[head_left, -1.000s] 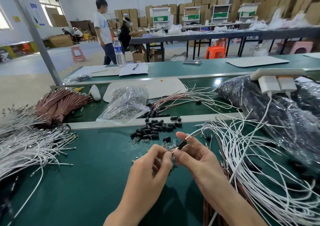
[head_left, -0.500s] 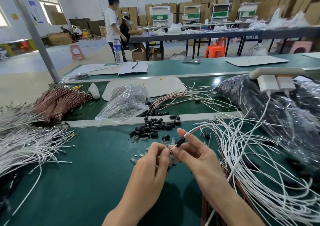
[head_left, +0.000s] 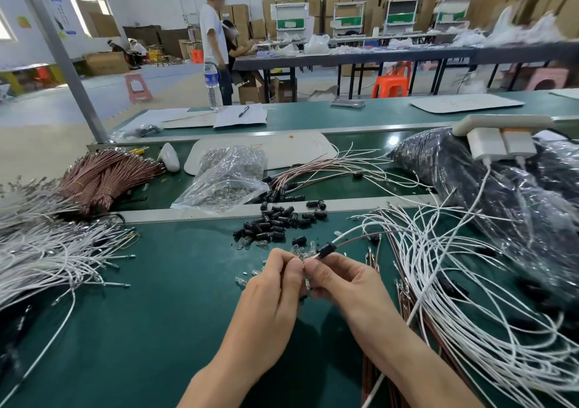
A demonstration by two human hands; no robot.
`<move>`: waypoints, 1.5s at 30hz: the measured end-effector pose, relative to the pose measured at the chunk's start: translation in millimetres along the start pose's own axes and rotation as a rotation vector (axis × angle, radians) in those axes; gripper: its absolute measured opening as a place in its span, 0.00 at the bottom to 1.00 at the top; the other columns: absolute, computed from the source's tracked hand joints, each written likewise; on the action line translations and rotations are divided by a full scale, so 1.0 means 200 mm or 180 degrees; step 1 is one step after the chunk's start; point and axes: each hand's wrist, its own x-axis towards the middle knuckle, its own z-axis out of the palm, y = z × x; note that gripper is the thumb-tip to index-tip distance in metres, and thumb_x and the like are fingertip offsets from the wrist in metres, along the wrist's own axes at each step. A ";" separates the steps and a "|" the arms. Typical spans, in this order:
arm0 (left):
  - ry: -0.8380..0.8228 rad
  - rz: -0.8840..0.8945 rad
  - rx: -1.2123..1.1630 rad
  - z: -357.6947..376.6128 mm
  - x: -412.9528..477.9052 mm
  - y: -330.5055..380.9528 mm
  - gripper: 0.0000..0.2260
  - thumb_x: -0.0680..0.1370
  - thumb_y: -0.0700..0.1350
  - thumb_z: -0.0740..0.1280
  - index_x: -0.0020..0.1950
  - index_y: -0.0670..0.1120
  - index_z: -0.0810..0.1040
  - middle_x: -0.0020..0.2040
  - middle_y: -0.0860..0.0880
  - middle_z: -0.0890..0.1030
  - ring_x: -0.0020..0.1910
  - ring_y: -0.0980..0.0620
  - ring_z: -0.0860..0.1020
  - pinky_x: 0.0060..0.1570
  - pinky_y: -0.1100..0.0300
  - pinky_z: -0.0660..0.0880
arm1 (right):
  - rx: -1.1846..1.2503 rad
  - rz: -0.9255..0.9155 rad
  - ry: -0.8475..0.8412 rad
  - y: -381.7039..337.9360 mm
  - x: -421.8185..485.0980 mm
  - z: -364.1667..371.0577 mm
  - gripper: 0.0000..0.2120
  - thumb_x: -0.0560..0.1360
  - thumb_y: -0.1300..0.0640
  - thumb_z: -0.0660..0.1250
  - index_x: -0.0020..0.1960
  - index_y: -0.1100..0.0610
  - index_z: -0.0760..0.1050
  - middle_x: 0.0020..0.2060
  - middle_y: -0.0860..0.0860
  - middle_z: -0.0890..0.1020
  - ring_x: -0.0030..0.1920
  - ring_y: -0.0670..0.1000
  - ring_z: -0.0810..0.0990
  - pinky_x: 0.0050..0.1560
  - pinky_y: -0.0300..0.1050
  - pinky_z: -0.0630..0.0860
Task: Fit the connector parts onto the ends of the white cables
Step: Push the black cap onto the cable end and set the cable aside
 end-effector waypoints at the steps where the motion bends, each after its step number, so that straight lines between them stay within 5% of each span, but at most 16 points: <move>1: 0.0016 0.0002 -0.0077 0.00 0.00 0.00 0.14 0.82 0.61 0.53 0.47 0.56 0.71 0.37 0.54 0.79 0.33 0.53 0.77 0.35 0.60 0.73 | 0.0090 0.0027 0.0006 0.00 0.00 0.00 0.10 0.71 0.49 0.76 0.47 0.54 0.86 0.42 0.52 0.87 0.43 0.48 0.84 0.46 0.39 0.80; 11: -0.0002 -0.0187 -0.0610 0.00 0.01 0.02 0.10 0.79 0.60 0.61 0.49 0.56 0.77 0.37 0.52 0.81 0.32 0.53 0.78 0.34 0.56 0.77 | 0.0519 0.0076 0.0053 0.01 0.03 -0.01 0.23 0.60 0.38 0.82 0.45 0.54 0.86 0.41 0.52 0.85 0.42 0.48 0.83 0.48 0.42 0.80; 17: 0.0042 -0.0321 -0.0834 0.00 0.01 0.04 0.09 0.83 0.48 0.63 0.45 0.55 0.77 0.36 0.53 0.81 0.33 0.55 0.78 0.36 0.59 0.78 | 0.0438 0.0063 0.0092 0.00 0.02 0.00 0.25 0.59 0.37 0.82 0.45 0.55 0.87 0.40 0.53 0.86 0.42 0.49 0.84 0.47 0.42 0.81; 24: 0.0028 -0.0395 -0.0973 0.01 0.01 0.06 0.09 0.83 0.49 0.62 0.44 0.56 0.77 0.35 0.53 0.81 0.33 0.56 0.77 0.35 0.62 0.76 | 0.0516 0.0101 0.0055 0.01 0.02 0.00 0.21 0.62 0.39 0.80 0.44 0.56 0.87 0.38 0.54 0.86 0.40 0.50 0.83 0.47 0.41 0.81; 29: 0.0044 -0.0376 -0.0901 0.01 0.01 0.02 0.08 0.83 0.52 0.62 0.45 0.56 0.76 0.35 0.52 0.81 0.33 0.54 0.78 0.36 0.54 0.79 | 0.0522 0.0141 0.0004 0.00 0.01 0.01 0.17 0.65 0.44 0.79 0.46 0.56 0.87 0.38 0.53 0.86 0.40 0.48 0.83 0.45 0.39 0.80; 35: -0.0076 -0.0175 0.0104 -0.03 0.01 -0.02 0.12 0.81 0.64 0.57 0.49 0.60 0.74 0.39 0.58 0.81 0.36 0.60 0.77 0.38 0.63 0.74 | 0.0271 0.0120 0.0223 -0.01 0.01 -0.01 0.15 0.65 0.45 0.77 0.45 0.54 0.87 0.38 0.50 0.85 0.40 0.45 0.82 0.42 0.38 0.80; 40: -0.0203 -0.0194 0.2065 -0.16 0.04 -0.08 0.27 0.77 0.71 0.46 0.67 0.60 0.70 0.61 0.63 0.72 0.65 0.59 0.65 0.64 0.57 0.62 | 0.0391 0.0116 0.0579 -0.01 0.03 -0.05 0.13 0.65 0.46 0.77 0.42 0.55 0.87 0.38 0.51 0.84 0.39 0.45 0.81 0.41 0.38 0.80; 45: -0.0689 -0.0427 0.2594 -0.14 0.03 -0.13 0.25 0.78 0.69 0.51 0.72 0.62 0.65 0.65 0.58 0.68 0.67 0.54 0.65 0.66 0.56 0.61 | 0.0384 0.0140 0.0551 -0.02 0.03 -0.05 0.13 0.64 0.45 0.76 0.42 0.54 0.87 0.38 0.51 0.83 0.39 0.45 0.81 0.42 0.37 0.79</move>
